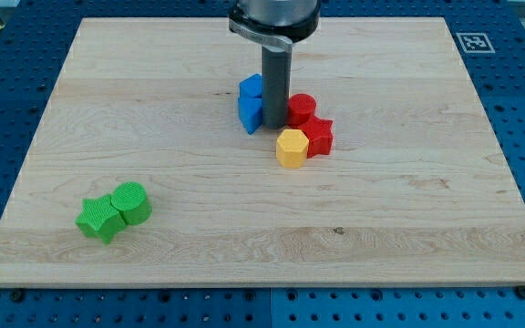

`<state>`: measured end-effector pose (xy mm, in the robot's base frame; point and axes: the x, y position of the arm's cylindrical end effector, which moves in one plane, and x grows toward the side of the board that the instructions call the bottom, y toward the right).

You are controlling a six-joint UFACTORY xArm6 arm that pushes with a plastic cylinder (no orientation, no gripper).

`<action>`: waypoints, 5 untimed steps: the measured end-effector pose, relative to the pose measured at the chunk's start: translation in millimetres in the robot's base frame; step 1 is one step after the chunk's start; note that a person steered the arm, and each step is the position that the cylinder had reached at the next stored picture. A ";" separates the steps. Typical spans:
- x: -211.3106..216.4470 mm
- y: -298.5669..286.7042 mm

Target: Move the red circle to the top right of the red star

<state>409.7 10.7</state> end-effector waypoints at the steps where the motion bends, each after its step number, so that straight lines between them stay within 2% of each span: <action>1: -13.2 0.0; 3: -35.6 0.0; 5: -33.4 -4.8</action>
<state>376.4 5.9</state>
